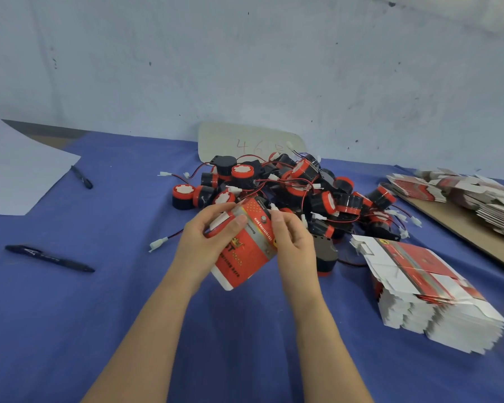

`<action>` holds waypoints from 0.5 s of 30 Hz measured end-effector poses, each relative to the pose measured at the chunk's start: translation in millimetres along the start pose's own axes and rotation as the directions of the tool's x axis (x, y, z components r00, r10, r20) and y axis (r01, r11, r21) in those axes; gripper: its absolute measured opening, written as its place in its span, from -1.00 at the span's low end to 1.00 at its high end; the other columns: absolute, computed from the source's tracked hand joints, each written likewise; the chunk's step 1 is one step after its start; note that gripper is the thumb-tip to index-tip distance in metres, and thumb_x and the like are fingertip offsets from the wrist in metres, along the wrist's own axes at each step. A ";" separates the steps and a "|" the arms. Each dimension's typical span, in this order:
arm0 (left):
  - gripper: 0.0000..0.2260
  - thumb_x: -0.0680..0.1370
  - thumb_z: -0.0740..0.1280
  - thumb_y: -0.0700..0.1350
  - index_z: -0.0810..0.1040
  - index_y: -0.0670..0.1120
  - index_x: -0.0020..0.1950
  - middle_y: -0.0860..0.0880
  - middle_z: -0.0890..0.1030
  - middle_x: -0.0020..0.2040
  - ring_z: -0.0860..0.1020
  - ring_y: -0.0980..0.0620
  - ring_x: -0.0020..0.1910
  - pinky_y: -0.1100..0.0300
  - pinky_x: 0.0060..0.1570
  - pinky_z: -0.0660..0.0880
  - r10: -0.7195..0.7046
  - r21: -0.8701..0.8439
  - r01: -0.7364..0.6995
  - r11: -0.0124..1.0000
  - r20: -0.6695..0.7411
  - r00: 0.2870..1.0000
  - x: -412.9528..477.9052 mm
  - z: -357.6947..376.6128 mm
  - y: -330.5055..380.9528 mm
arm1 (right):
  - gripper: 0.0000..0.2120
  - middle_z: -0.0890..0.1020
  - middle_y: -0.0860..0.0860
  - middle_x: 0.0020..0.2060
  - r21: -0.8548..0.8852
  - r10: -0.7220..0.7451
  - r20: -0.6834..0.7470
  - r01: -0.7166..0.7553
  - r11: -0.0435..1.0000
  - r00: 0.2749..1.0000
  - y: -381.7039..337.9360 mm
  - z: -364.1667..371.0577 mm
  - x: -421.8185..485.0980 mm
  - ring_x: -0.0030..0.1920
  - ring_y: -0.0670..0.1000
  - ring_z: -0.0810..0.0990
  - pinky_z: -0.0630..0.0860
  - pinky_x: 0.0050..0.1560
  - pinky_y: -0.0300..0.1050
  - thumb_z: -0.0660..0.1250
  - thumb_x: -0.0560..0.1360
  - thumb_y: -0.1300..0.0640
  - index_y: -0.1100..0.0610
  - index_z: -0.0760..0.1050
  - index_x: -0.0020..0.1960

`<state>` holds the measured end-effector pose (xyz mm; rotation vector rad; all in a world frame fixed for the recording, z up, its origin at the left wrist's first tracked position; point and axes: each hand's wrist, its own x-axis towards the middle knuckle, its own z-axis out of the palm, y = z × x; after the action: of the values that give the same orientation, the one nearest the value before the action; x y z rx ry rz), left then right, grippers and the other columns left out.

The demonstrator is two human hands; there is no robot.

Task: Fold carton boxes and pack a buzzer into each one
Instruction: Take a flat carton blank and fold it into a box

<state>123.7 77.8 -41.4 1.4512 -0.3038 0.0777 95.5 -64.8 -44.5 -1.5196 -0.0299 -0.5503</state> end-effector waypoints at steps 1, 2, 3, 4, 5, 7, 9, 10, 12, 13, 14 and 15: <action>-0.62 0.26 0.42 0.25 0.61 0.24 0.05 0.18 0.66 -0.01 0.65 0.17 -0.07 0.29 -0.20 0.57 -0.008 -0.007 0.008 1.000 0.015 1.000 -0.4 -1.2 0.5 | -0.75 0.66 -0.16 -0.12 0.055 0.041 0.013 -0.042 0.998 0.999 -0.5 -0.6 0.5 -0.08 -0.14 0.63 0.54 -0.13 -0.27 0.23 0.58 -0.04 0.04 0.65 -0.05; -0.63 0.25 0.42 0.26 0.61 0.26 0.04 0.18 0.66 -0.01 0.66 0.17 -0.08 0.30 -0.23 0.56 -0.018 -0.010 0.018 1.000 0.036 0.999 -0.8 -2.2 0.9 | -0.72 0.68 -0.14 -0.08 0.109 0.094 0.031 -0.097 0.989 0.995 -0.4 -3.8 1.9 -0.06 -0.11 0.65 0.56 -0.12 -0.23 0.23 0.55 -0.08 0.01 0.67 -0.11; -0.63 0.25 0.42 0.26 0.62 0.27 0.03 0.18 0.66 -0.01 0.66 0.16 -0.08 0.30 -0.24 0.56 -0.024 -0.008 0.024 1.000 0.060 0.998 -1.4 -3.4 1.5 | -0.73 0.69 -0.12 -0.08 0.154 0.147 0.066 -0.155 0.976 0.987 -1.4 -8.3 2.6 -0.09 -0.08 0.66 0.57 -0.15 -0.20 0.24 0.53 -0.10 -0.02 0.67 -0.14; -0.64 0.25 0.42 0.26 0.62 0.28 0.02 0.17 0.66 -0.01 0.66 0.15 -0.08 0.29 -0.23 0.56 -0.028 -0.003 0.028 1.000 0.087 0.996 -1.9 -5.0 1.8 | -0.78 0.69 -0.08 -0.12 0.180 0.188 0.123 -0.208 0.961 0.974 -2.0 -13.7 2.6 -0.15 -0.06 0.66 0.57 -0.18 -0.19 0.27 0.51 -0.07 -0.03 0.66 -0.14; -0.65 0.25 0.41 0.25 0.63 0.28 0.01 0.15 0.67 -0.01 0.66 0.12 -0.07 0.27 -0.21 0.57 -0.035 0.003 0.035 0.999 0.117 0.993 -1.8 -6.8 2.2 | -0.83 0.69 -0.04 -0.13 0.194 0.230 0.203 -0.269 0.943 0.952 -3.6 -18.3 2.1 -0.17 -0.05 0.64 0.56 -0.18 -0.17 0.29 0.49 -0.05 -0.04 0.63 -0.06; -0.70 0.29 0.41 0.22 0.64 0.26 0.00 0.10 0.68 -0.02 0.67 0.07 -0.07 0.23 -0.19 0.58 -0.063 0.005 0.064 0.998 0.187 0.980 -1.9 -11.2 3.0 | -0.67 0.67 0.03 -0.03 0.186 0.320 0.351 -0.400 0.897 0.880 -4.8 -26.0 1.3 -0.08 0.00 0.64 0.58 -0.05 -0.06 0.32 0.45 -0.03 0.03 0.55 0.18; -0.73 0.31 0.39 0.21 0.64 0.27 -0.02 0.08 0.69 -0.07 0.68 0.07 -0.12 0.27 -0.23 0.57 -0.092 0.011 0.092 0.996 0.240 0.966 -2.4 -15.7 4.0 | -0.58 0.66 0.09 0.01 0.135 0.367 0.462 -0.473 0.871 0.807 -5.6 -26.9 -1.0 -0.01 0.05 0.64 0.59 0.04 0.01 0.30 0.45 -0.04 0.13 0.51 0.24; -0.75 0.31 0.38 0.21 0.63 0.28 -0.03 0.09 0.69 -0.09 0.68 0.08 -0.14 0.30 -0.26 0.56 -0.102 0.026 0.099 0.995 0.256 0.961 -2.7 -17.0 4.1 | -0.63 0.67 0.09 -0.03 0.109 0.376 0.488 -0.482 0.869 0.787 -6.3 -25.7 -2.5 -0.05 0.04 0.65 0.61 0.00 -0.02 0.28 0.48 0.00 0.17 0.53 0.20; -0.78 0.33 0.37 0.22 0.62 0.31 -0.05 0.11 0.69 -0.11 0.68 0.10 -0.15 0.33 -0.28 0.55 -0.113 0.067 0.099 0.993 0.276 0.954 -2.9 -17.7 2.7 | -0.78 0.69 0.08 -0.13 0.057 0.402 0.472 -0.482 0.874 0.785 -7.1 -21.9 -3.3 -0.16 0.00 0.67 0.62 -0.12 -0.10 0.22 0.57 0.12 0.20 0.54 0.11; -0.80 0.34 0.36 0.21 0.62 0.32 -0.06 0.12 0.69 -0.10 0.68 0.10 -0.14 0.32 -0.28 0.55 -0.121 0.084 0.101 0.991 0.283 0.951 -2.6 -17.7 0.9 | -0.81 0.70 0.08 -0.16 0.037 0.412 0.454 -0.479 0.877 0.790 -7.3 -20.4 -3.4 -0.19 -0.01 0.67 0.62 -0.15 -0.12 0.19 0.60 0.17 0.21 0.54 0.09; -0.81 0.35 0.36 0.21 0.61 0.32 -0.06 0.12 0.69 -0.10 0.68 0.09 -0.13 0.31 -0.26 0.56 -0.132 0.093 0.110 0.990 0.287 0.949 -2.7 -17.3 -0.1 | -0.82 0.69 0.08 -0.17 0.026 0.420 0.442 -0.479 0.877 0.793 -6.7 -20.0 -3.1 -0.20 -0.01 0.67 0.63 -0.15 -0.12 0.18 0.61 0.20 0.21 0.54 0.09; -0.82 0.35 0.36 0.22 0.61 0.33 -0.07 0.11 0.69 -0.10 0.68 0.08 -0.12 0.29 -0.25 0.56 -0.143 0.093 0.120 0.988 0.291 0.946 -2.2 -16.7 -1.4 | -0.82 0.69 0.09 -0.17 0.023 0.424 0.435 -0.481 0.877 0.794 -6.8 -20.0 -2.9 -0.19 0.00 0.67 0.63 -0.13 -0.10 0.17 0.61 0.22 0.22 0.53 0.09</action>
<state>124.5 94.3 -44.8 1.5539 -0.4524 -0.2432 84.2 -82.4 -40.6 -1.4236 -0.0295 0.1722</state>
